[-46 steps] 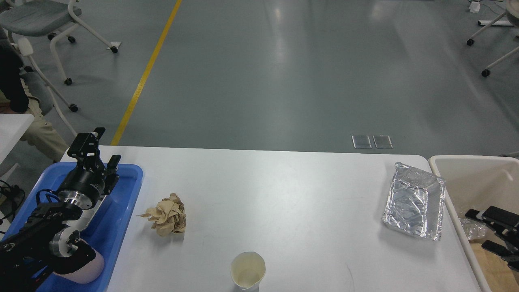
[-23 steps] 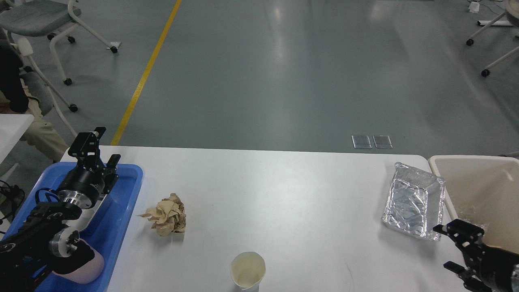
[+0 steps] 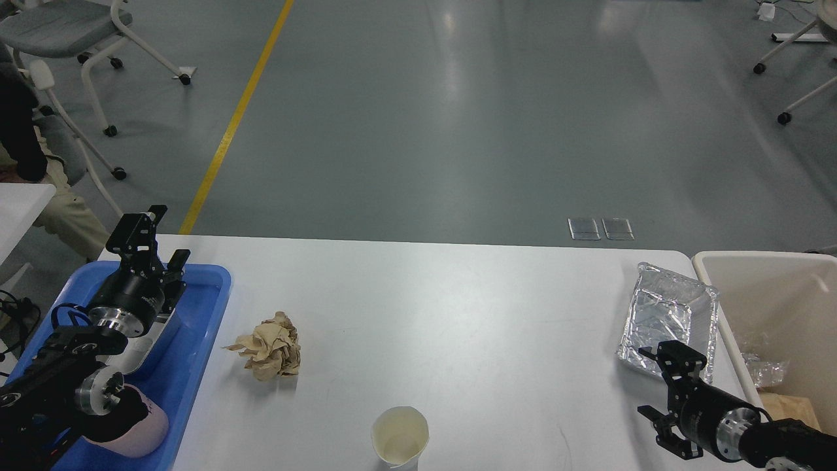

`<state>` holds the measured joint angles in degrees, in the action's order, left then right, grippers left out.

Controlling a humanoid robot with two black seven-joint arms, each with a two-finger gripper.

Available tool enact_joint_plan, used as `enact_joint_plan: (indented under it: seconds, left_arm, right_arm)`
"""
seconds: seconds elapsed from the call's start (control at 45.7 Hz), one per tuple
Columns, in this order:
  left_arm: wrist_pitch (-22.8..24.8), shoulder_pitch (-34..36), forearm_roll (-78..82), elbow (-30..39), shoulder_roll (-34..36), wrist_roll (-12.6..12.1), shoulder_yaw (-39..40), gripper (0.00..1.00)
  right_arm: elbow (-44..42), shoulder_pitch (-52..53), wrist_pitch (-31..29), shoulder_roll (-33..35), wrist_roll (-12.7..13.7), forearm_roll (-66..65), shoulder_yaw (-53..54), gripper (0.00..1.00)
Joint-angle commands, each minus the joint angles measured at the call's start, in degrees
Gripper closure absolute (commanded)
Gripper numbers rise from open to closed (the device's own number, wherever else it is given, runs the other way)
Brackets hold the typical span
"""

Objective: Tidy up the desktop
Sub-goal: 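Lower the right gripper beside the foil tray near the bin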

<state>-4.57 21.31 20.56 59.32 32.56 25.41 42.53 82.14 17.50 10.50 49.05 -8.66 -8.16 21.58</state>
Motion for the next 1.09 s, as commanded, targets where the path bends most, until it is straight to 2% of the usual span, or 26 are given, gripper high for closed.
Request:
enact_joint_plan:
  seconds: [0.0, 0.7, 0.941, 0.984, 1.05, 1.072]
  left_arm:
    - [0.0, 0.0, 0.4, 0.0, 0.0, 0.1, -0.1, 0.04]
    - [-0.1, -1.4, 0.6, 0.0, 0.5, 1.4, 0.0, 0.04]
    - [-0.1, -1.3, 0.6, 0.0, 0.8, 1.5, 0.0, 0.04]
    - [-0.1, -1.3, 0.6, 0.0, 0.8, 1.5, 0.0, 0.04]
    - [-0.1, -1.3, 0.6, 0.0, 0.8, 1.5, 0.0, 0.04]
    - [-0.1, -1.3, 0.6, 0.0, 0.8, 1.5, 0.0, 0.04]
  right_arm:
    - [-1.4, 0.4, 1.8, -2.2, -0.5, 0.0, 1.5, 0.0]
    - [-8.1, 0.6, 3.3, -6.3, -0.8, -0.1, 2.4, 0.01]
    - [-7.9, 0.6, 4.8, -7.0, -1.3, -2.7, 1.5, 0.11]
    - [-7.9, 0.7, 5.9, -7.0, -1.2, -3.9, 1.3, 0.11]
    - [-7.9, 1.0, 7.7, -7.1, -1.3, -4.8, 1.1, 0.01]
    - [-7.8, 1.0, 7.5, -7.1, -1.1, -4.8, 1.2, 0.01]
